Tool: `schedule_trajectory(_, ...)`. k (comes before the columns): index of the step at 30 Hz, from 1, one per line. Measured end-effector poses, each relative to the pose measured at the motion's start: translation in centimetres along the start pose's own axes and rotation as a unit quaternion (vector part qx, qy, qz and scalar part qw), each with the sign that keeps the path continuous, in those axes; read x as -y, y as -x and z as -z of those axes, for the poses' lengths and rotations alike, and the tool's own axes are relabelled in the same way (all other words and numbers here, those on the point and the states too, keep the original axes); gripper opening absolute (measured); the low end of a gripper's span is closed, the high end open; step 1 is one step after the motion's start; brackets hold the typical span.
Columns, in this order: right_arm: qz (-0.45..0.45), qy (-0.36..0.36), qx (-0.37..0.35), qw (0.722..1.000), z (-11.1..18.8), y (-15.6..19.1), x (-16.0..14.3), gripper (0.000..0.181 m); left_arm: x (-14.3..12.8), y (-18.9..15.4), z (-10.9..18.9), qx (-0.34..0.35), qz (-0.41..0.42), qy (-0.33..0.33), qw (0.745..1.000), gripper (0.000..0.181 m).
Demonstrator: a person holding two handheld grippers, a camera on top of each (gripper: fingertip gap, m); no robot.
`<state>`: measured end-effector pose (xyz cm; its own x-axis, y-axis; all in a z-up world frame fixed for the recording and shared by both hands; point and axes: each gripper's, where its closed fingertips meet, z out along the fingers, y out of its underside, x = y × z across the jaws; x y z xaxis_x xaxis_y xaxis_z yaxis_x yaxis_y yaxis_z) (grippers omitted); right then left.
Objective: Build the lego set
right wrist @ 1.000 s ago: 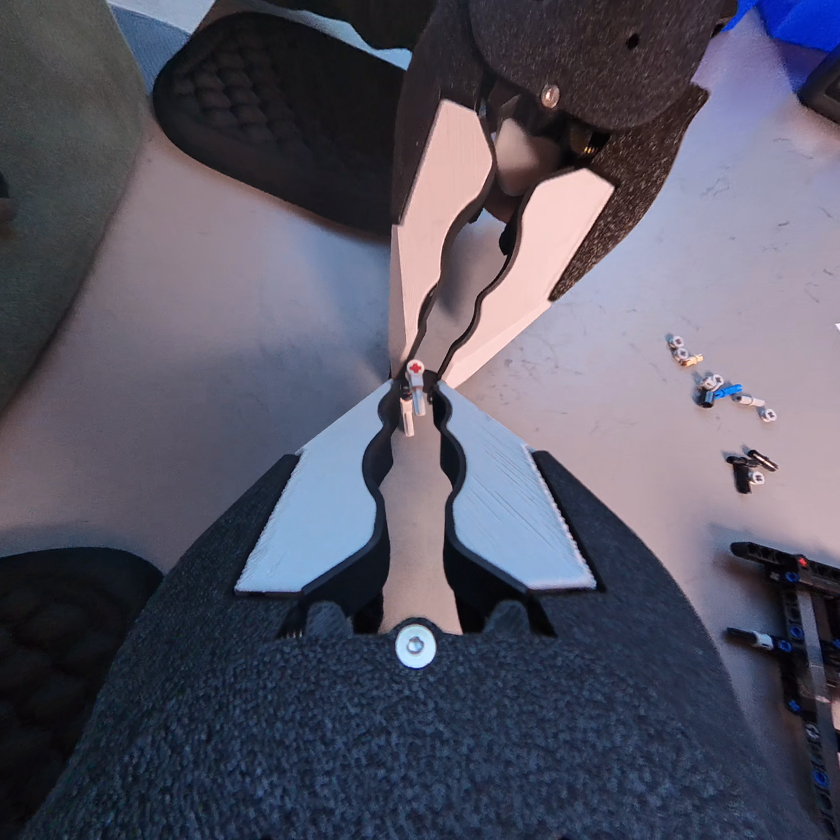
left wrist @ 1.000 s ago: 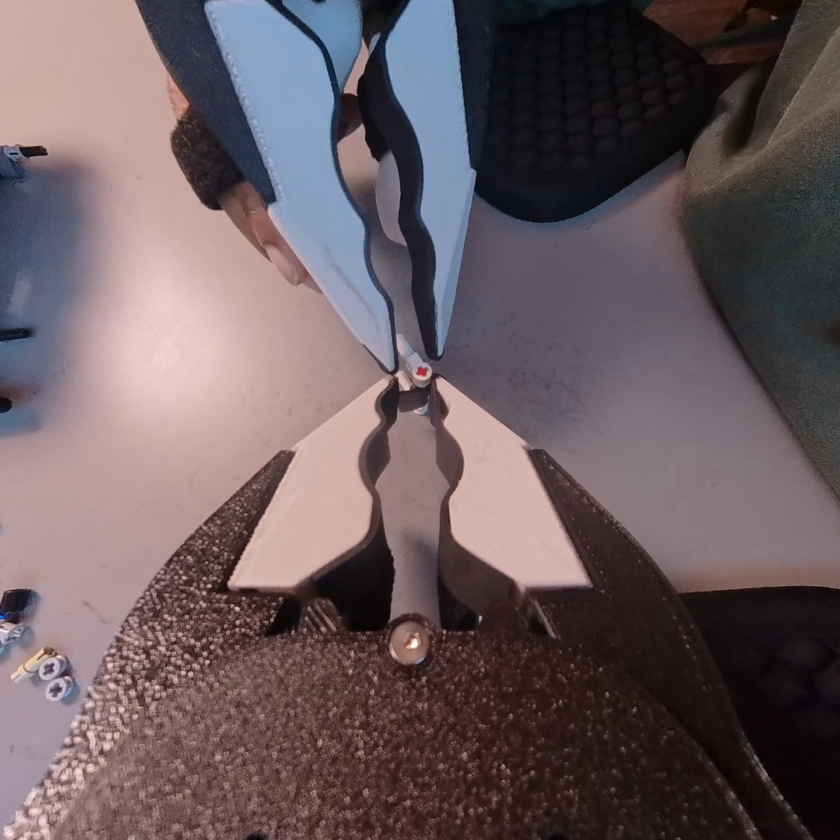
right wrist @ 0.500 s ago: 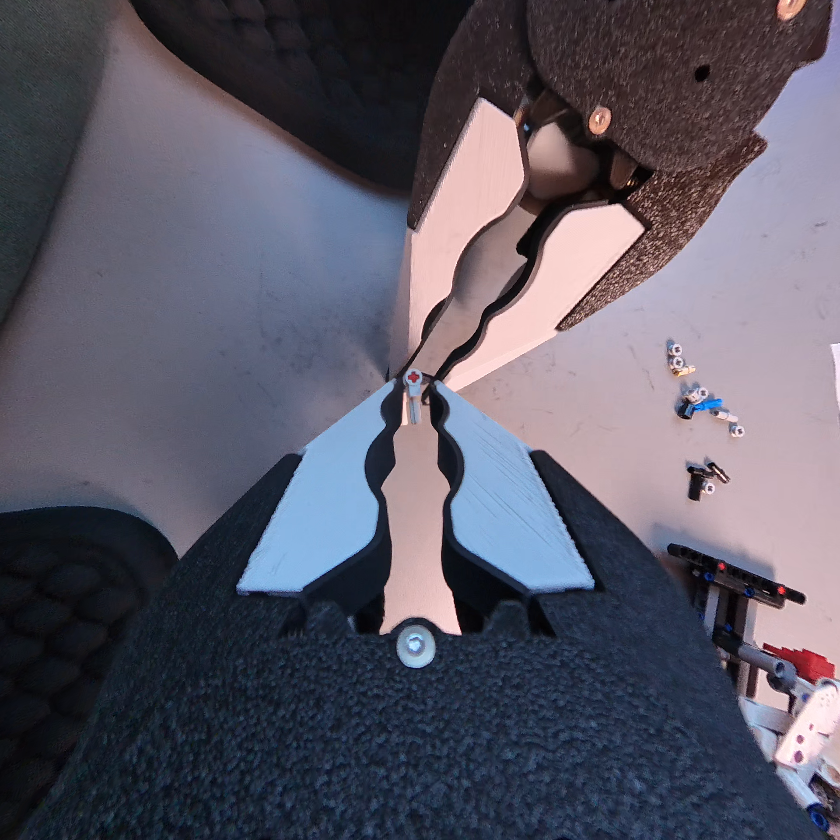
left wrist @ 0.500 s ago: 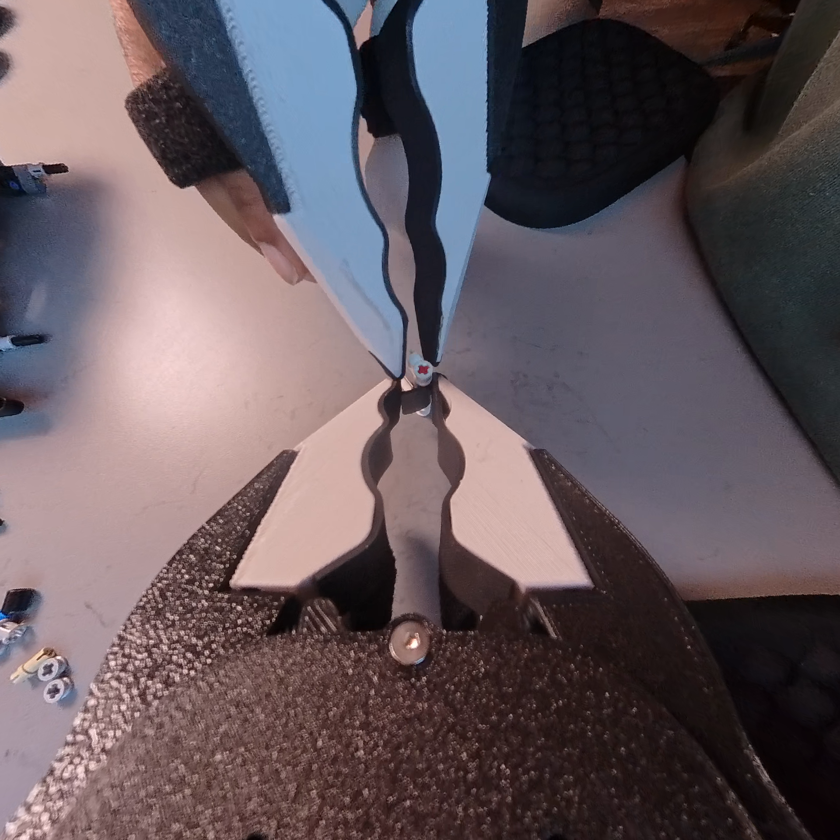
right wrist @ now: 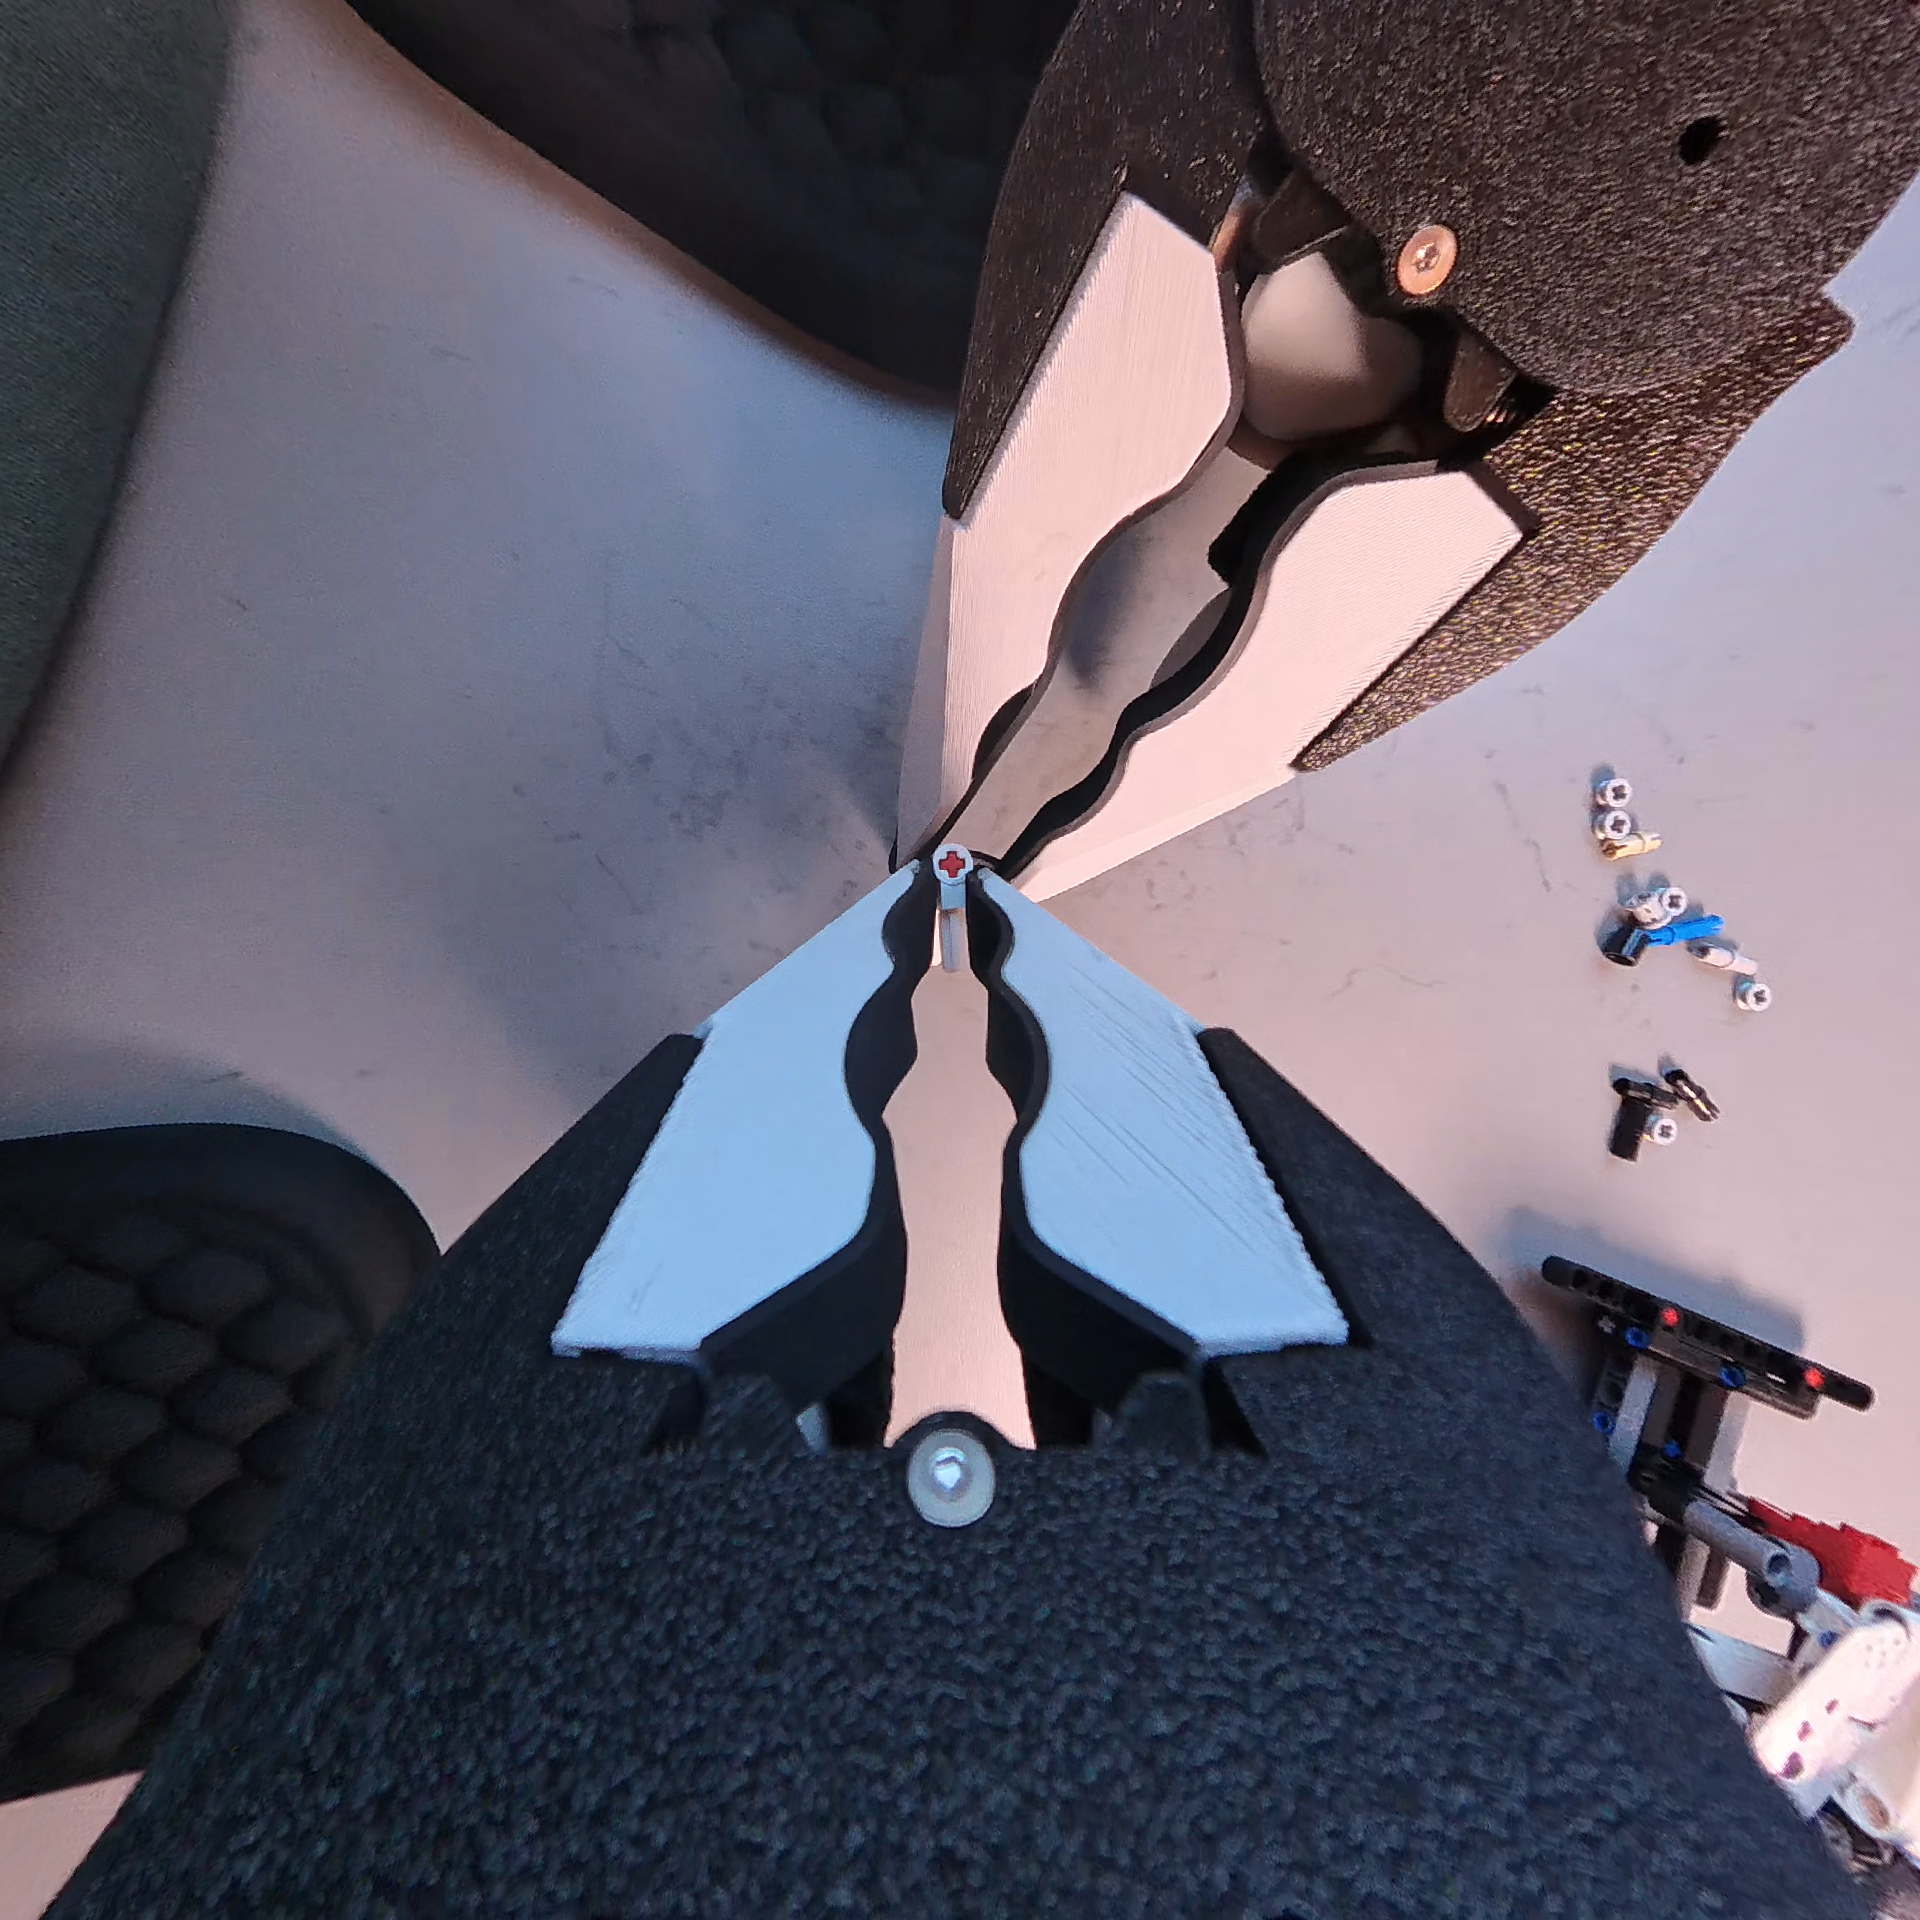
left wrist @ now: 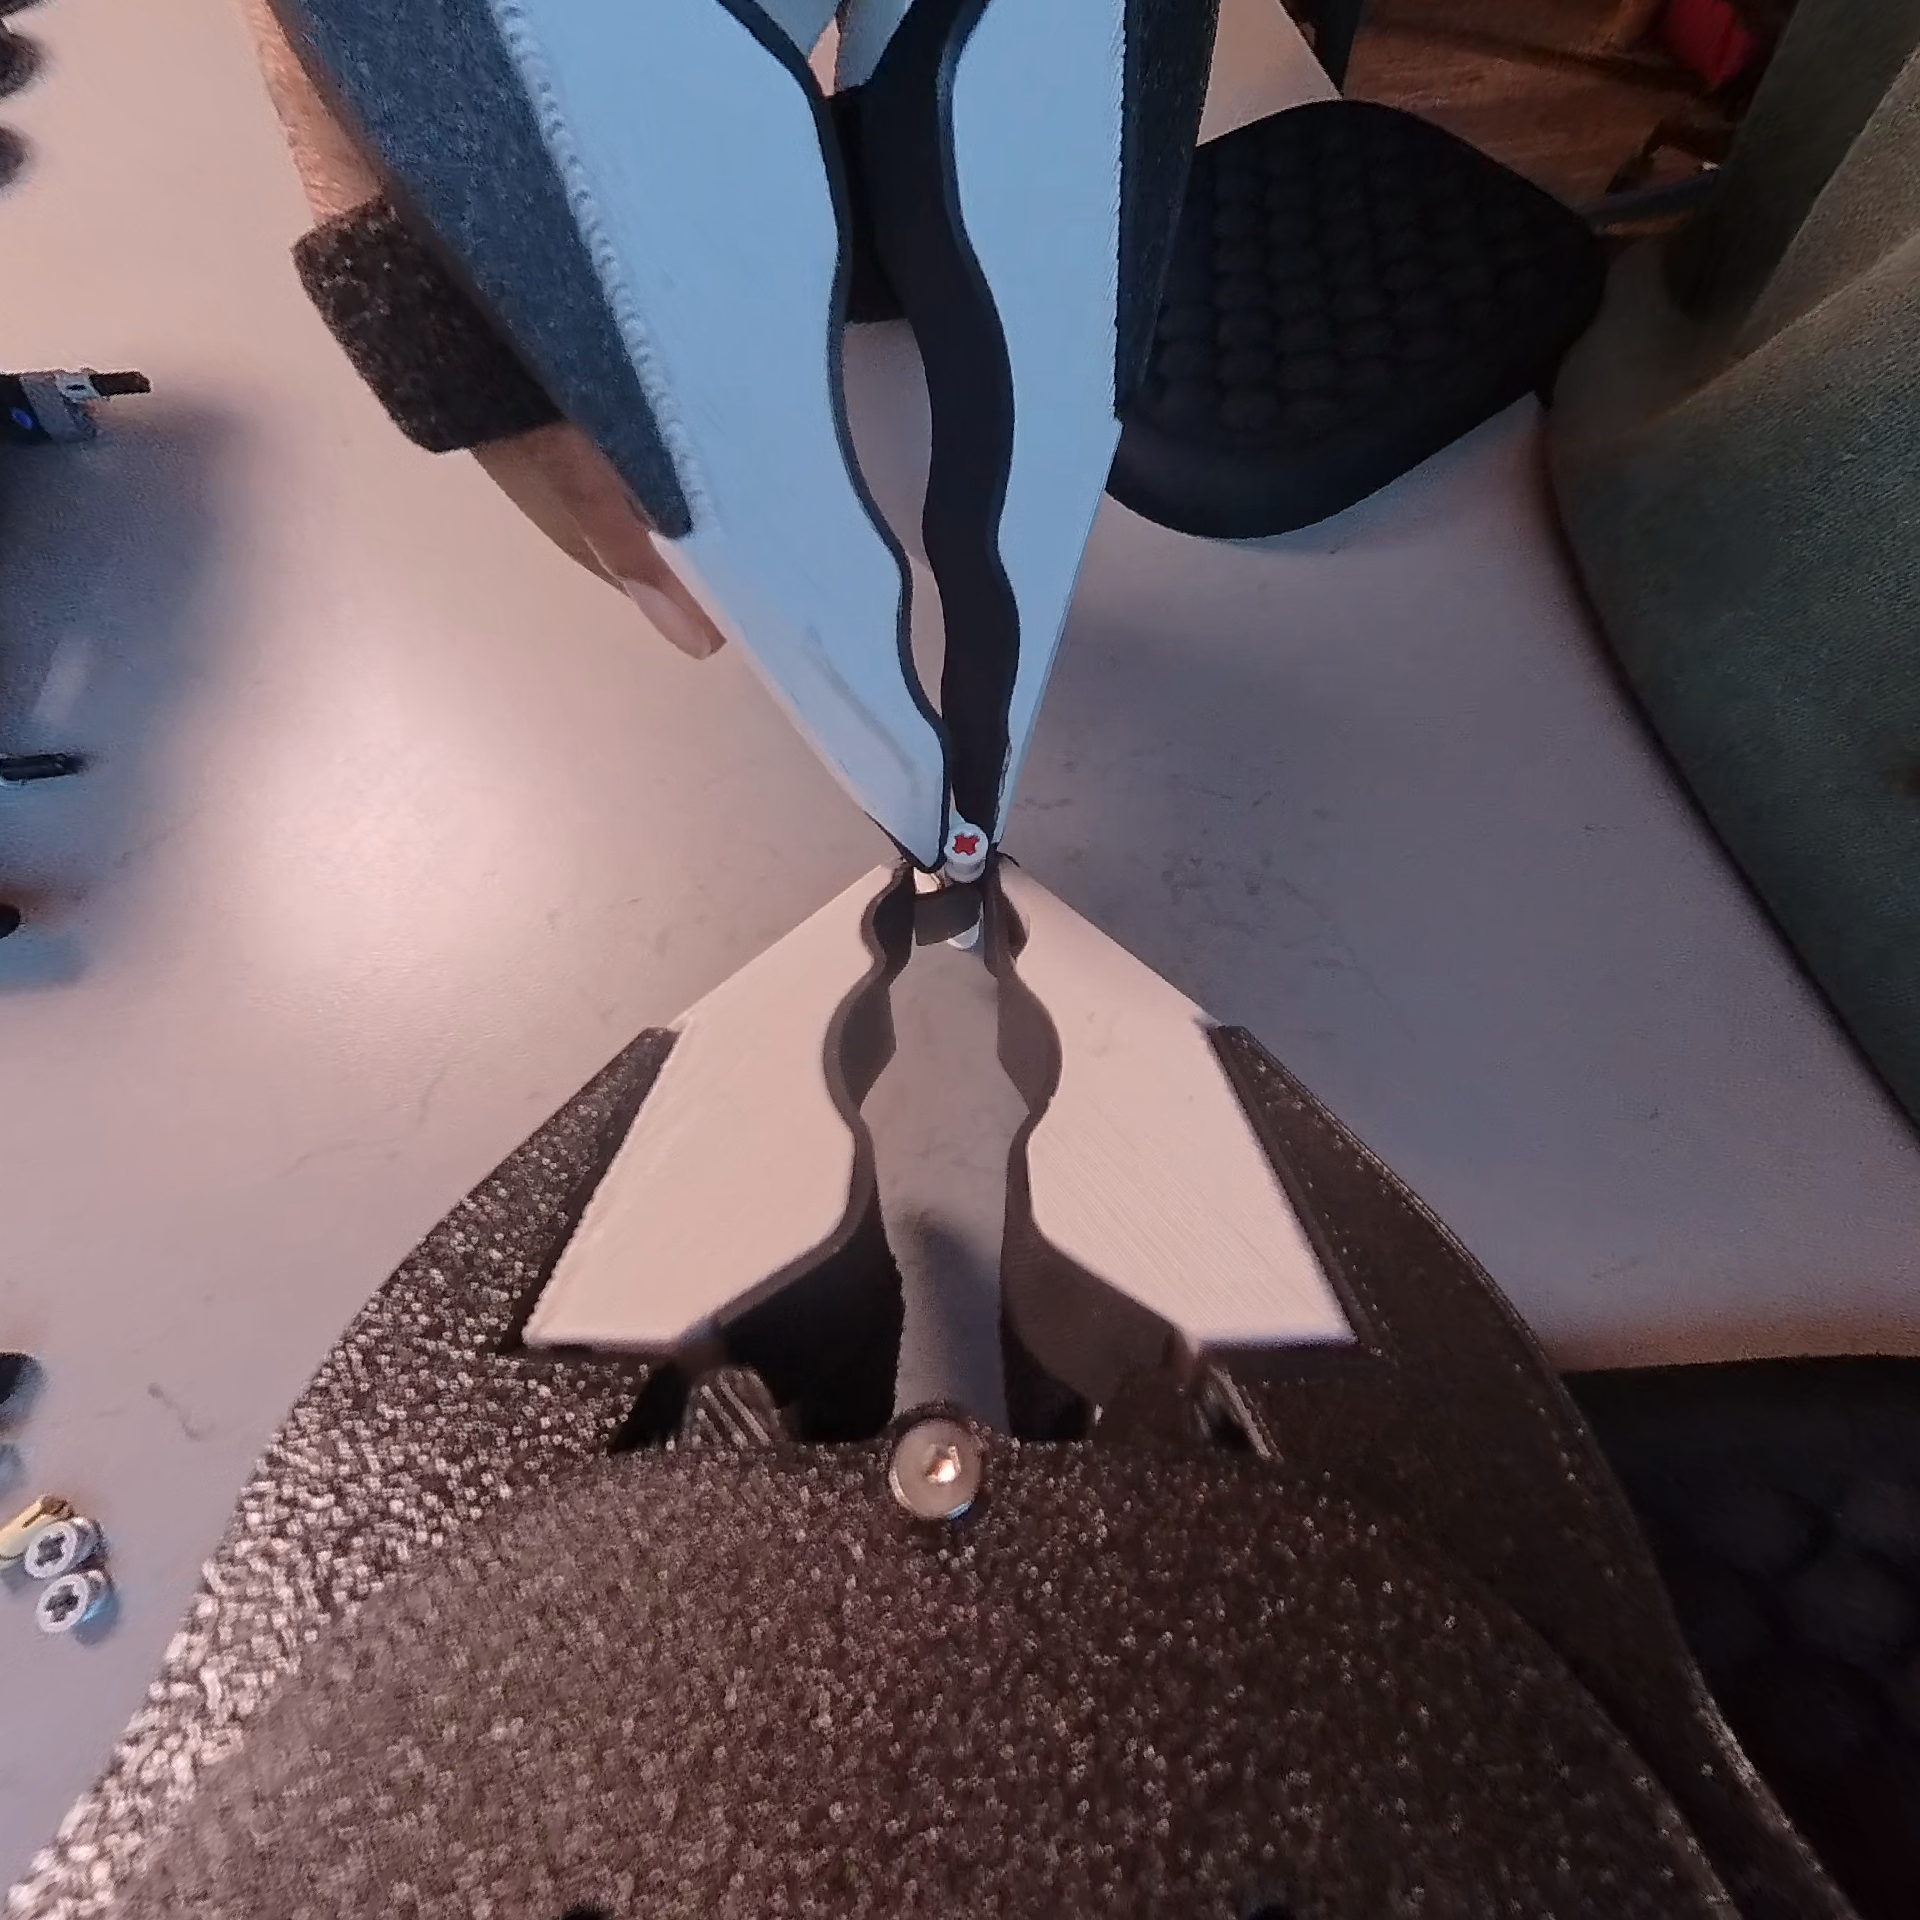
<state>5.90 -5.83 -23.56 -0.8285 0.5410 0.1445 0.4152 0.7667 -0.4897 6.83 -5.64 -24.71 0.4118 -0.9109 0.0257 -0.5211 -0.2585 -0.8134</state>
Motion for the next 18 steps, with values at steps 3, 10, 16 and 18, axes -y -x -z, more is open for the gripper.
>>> schedule_trajectory(3,-0.004,0.002,0.005,1.0,-0.04,0.0,0.03,0.005,-0.06,-0.06,0.02,-0.004,0.001,0.002,1.0,0.011)
schedule_trajectory(10,-0.023,-0.007,0.022,0.999,0.01,-0.03,-0.19,0.005,-0.05,0.02,-0.12,-0.014,0.009,0.005,1.0,0.011)
schedule_trajectory(16,-0.034,-0.016,0.029,0.999,-0.02,-0.04,-0.24,0.005,-0.12,0.04,-0.19,-0.021,0.017,0.008,1.0,0.011)
schedule_trajectory(18,-0.038,-0.02,0.033,0.999,-0.07,-0.07,-0.2,0.005,-0.18,0.04,-0.18,-0.023,0.019,0.008,1.0,0.011)
